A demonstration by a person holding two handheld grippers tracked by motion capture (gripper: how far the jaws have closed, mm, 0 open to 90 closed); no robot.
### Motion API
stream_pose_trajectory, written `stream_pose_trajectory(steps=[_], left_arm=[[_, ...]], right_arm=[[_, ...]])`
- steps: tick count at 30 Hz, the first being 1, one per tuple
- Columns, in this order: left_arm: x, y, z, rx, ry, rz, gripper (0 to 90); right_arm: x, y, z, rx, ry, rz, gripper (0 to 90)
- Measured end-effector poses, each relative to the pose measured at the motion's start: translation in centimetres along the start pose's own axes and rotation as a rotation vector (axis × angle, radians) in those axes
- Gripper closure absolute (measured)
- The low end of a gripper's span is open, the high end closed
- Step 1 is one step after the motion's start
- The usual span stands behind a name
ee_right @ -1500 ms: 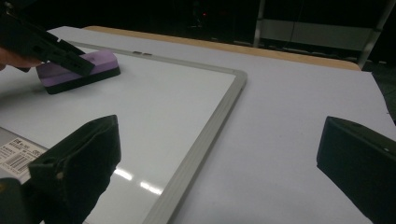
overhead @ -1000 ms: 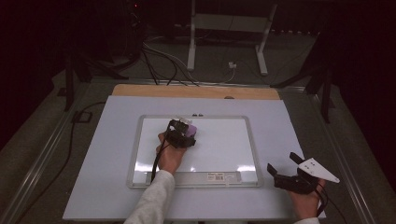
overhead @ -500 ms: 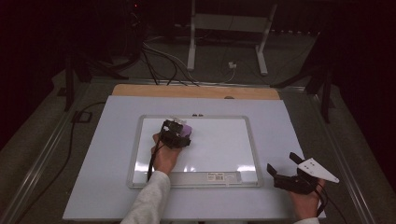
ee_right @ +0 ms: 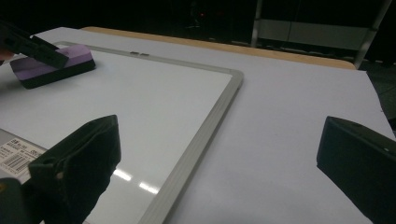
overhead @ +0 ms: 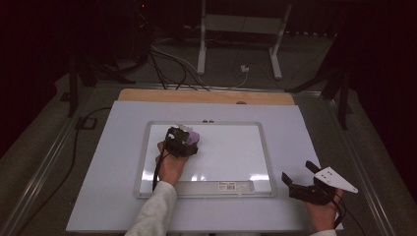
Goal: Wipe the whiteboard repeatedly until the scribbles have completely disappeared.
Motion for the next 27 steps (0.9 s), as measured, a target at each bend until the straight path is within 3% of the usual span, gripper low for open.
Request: stream_pose_trajectory(steps=[16,27], left_arm=[[0.3,0.7,2.2,0.067,-0.037,0.005,42.0],[-0.3,0.9,3.2,0.087,-0.034,0.017,42.0]], right_arm=[[-0.1,0.0,0.0,0.0,0.001,-0.001,0.0],[-0.1,0.0,-0.1,-0.002,0.002,0.001,0.0]])
Point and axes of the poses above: each handheld gripper's, and its own axes: z roughly backward along the jaws, y roughly out of its top, x roughly to its right, the point moved 4 cm from there along -z, roughly forward along the jaws
